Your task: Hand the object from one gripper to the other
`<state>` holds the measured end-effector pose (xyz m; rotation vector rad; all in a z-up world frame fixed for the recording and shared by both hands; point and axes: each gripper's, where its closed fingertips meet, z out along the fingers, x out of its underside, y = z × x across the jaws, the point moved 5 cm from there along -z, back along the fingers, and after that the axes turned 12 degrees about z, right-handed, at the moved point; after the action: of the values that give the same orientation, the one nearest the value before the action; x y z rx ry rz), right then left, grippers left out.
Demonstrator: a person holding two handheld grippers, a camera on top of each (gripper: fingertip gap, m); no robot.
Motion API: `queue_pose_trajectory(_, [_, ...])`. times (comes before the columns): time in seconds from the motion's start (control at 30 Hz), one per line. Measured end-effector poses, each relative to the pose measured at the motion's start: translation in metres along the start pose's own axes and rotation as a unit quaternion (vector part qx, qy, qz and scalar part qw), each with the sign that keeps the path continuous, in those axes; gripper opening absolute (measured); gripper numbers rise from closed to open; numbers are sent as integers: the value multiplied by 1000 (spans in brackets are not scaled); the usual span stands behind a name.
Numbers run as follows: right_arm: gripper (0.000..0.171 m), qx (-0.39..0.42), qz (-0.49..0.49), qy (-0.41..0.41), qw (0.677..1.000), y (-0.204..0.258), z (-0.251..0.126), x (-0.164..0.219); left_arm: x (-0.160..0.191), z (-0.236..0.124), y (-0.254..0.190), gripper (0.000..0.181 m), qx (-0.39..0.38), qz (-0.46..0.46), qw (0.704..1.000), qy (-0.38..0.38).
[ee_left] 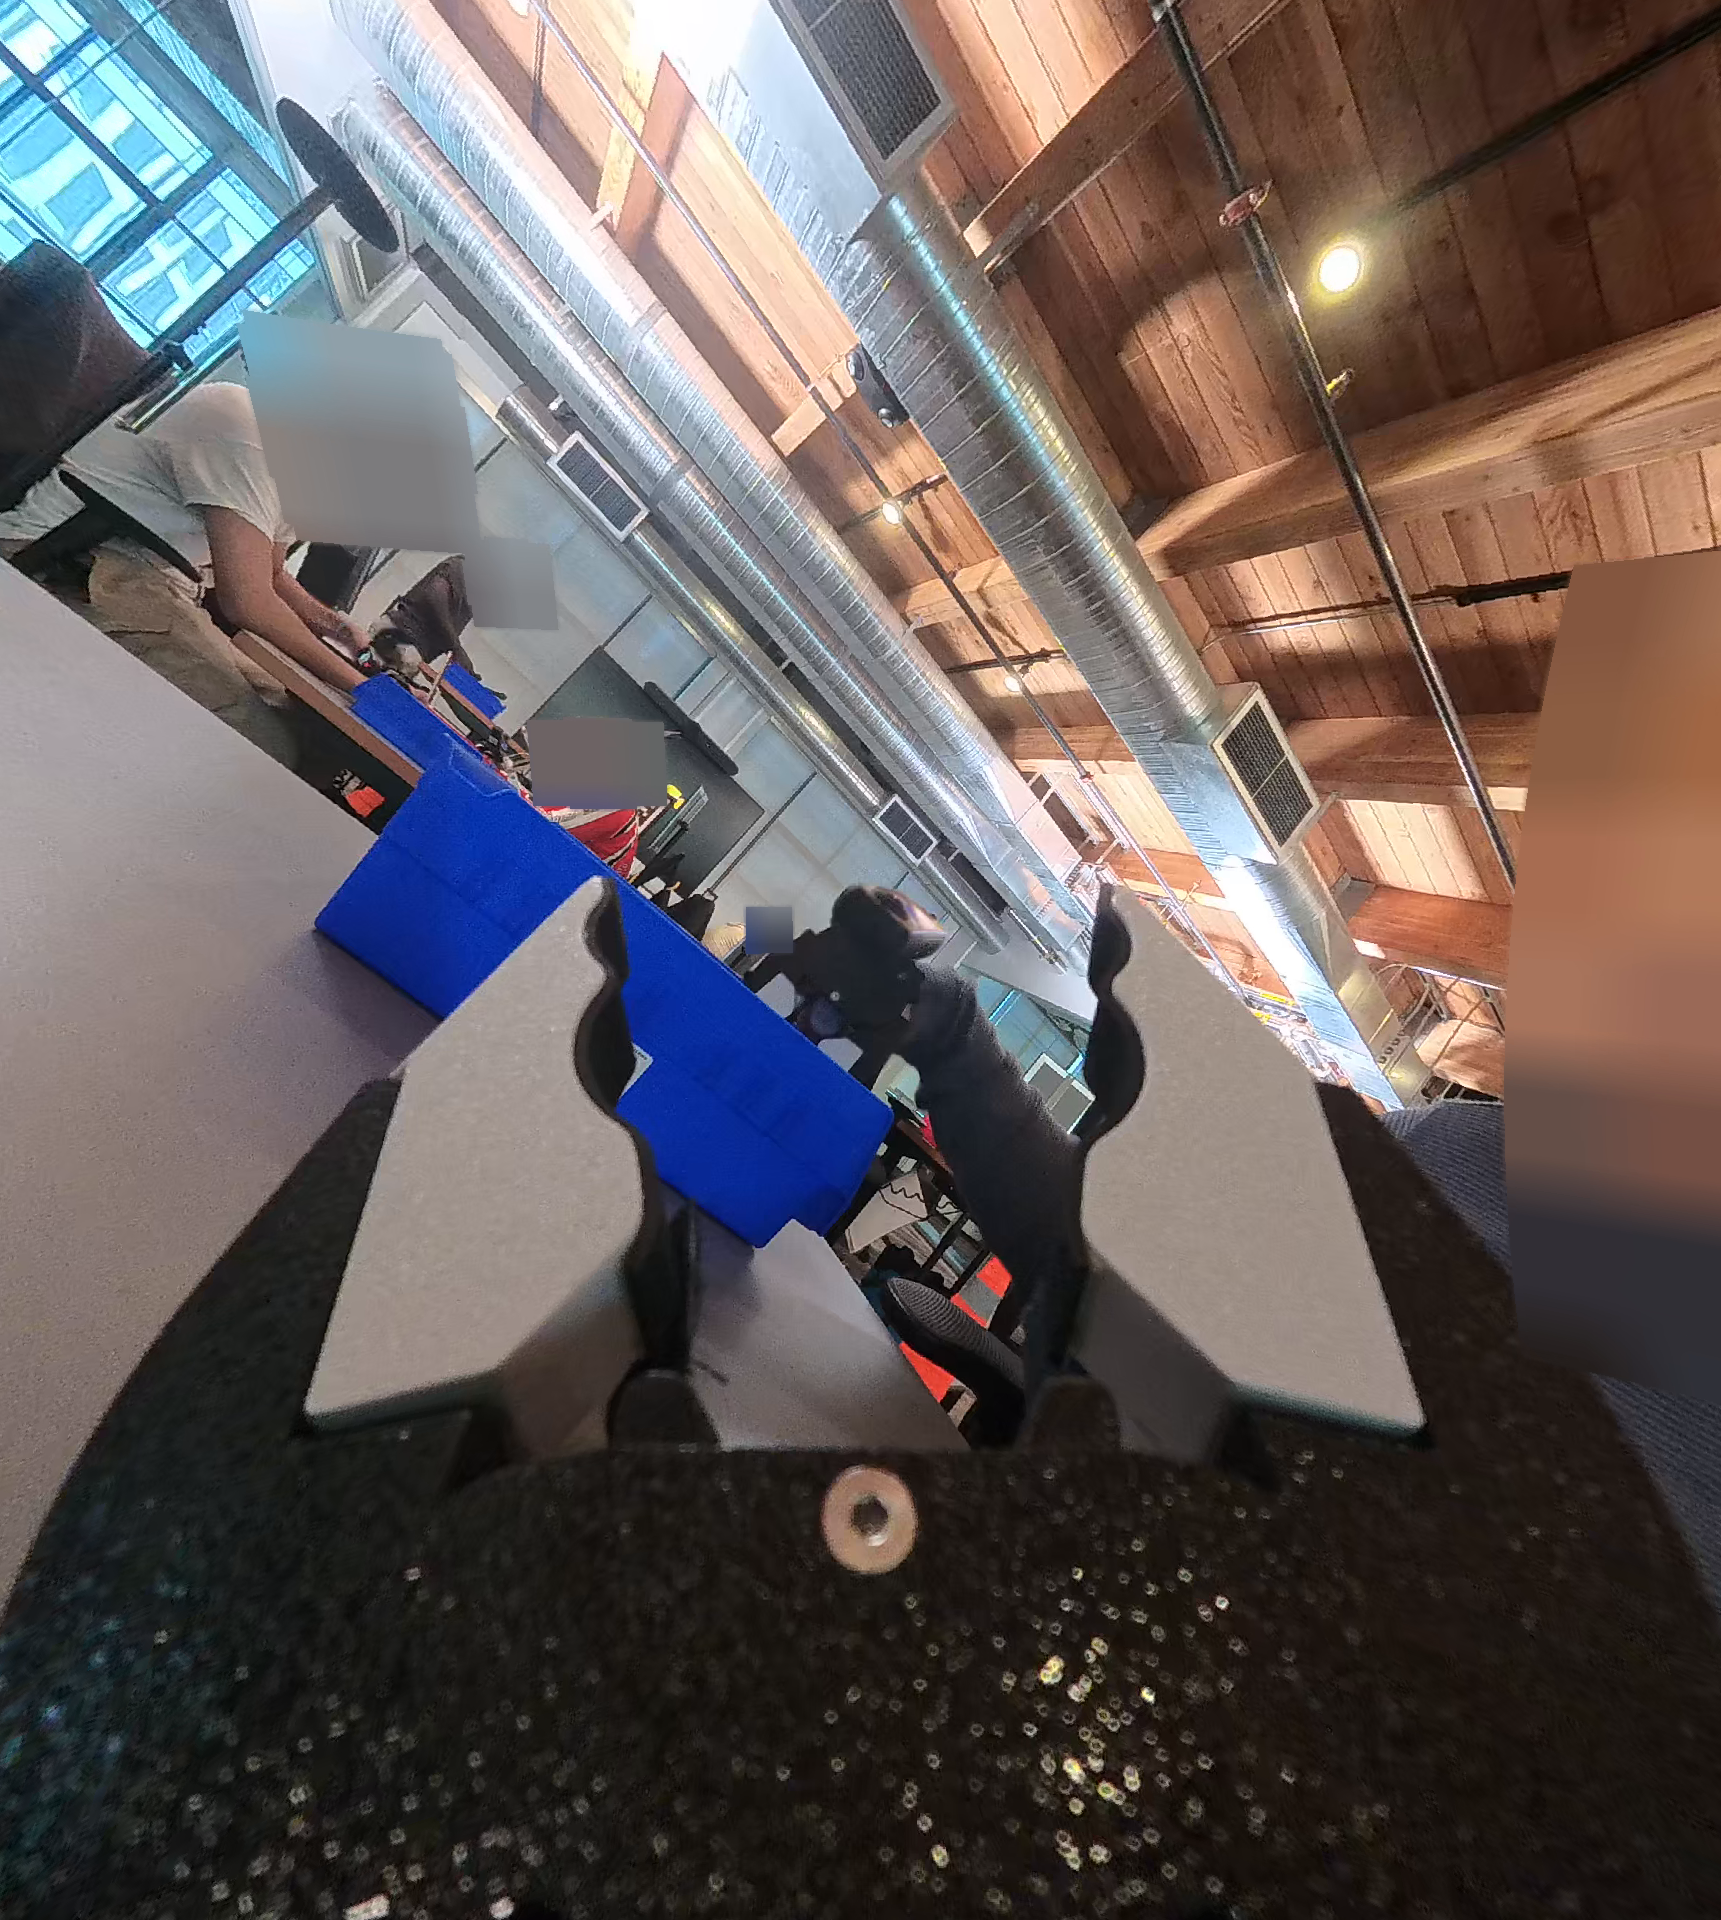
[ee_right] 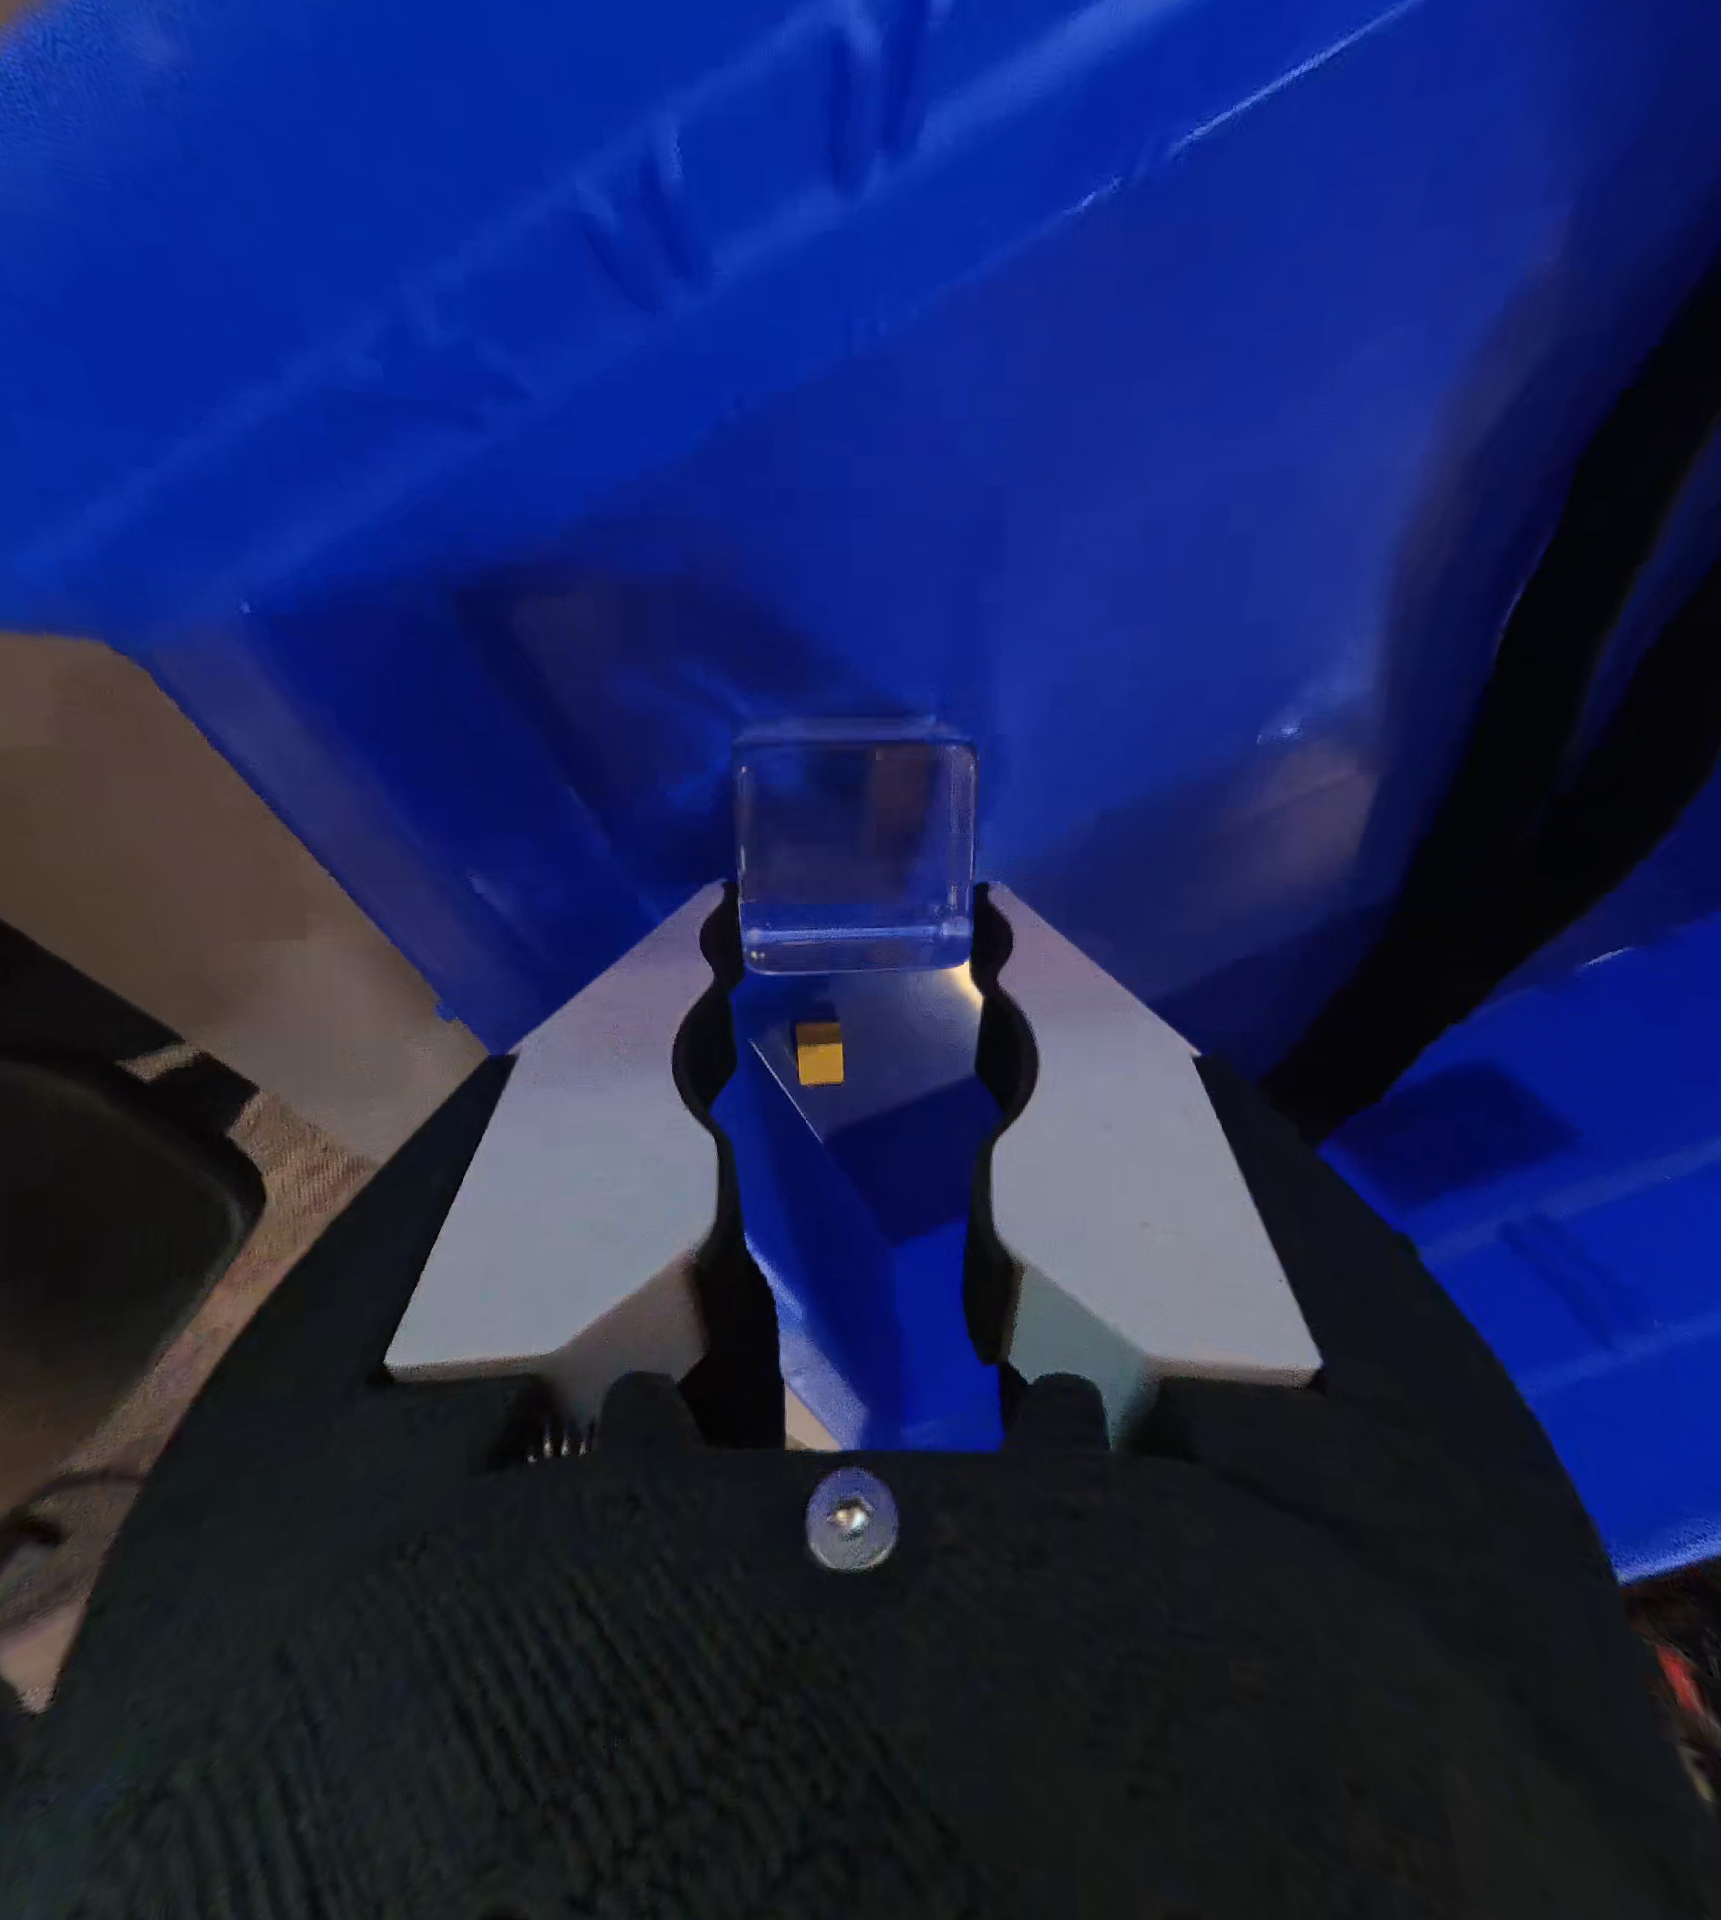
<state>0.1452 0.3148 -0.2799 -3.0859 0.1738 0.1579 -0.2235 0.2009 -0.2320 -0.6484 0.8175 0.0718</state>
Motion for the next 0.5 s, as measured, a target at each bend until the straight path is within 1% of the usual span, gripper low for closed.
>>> queue_pose_trajectory(0.07, [43, -14, -22, 5, 1000, 1, 1, 0, 0, 0, 0, 87, 1, 0, 1000, 0])
queue_pose_trajectory(0.2, [42, -35, -113, -34, 992, 14, 2, -14, 0, 0, 0, 87, 2, -2, 1000, -1])
queue_pose_trajectory(0.3, [43, -48, -166, -24, 985, 23, 4, -19, -1, -1, 0, 86, 3, -3, 1000, -3])
queue_pose_trajectory(0.4, [43, -77, -167, -4, 983, 25, 2, -21, -1, -1, 0, 85, 4, -4, 1000, -4])
queue_pose_trajectory(0.5, [43, -102, -153, 0, 983, 26, -2, -24, -1, -1, -1, 86, 6, -4, 1000, -3])
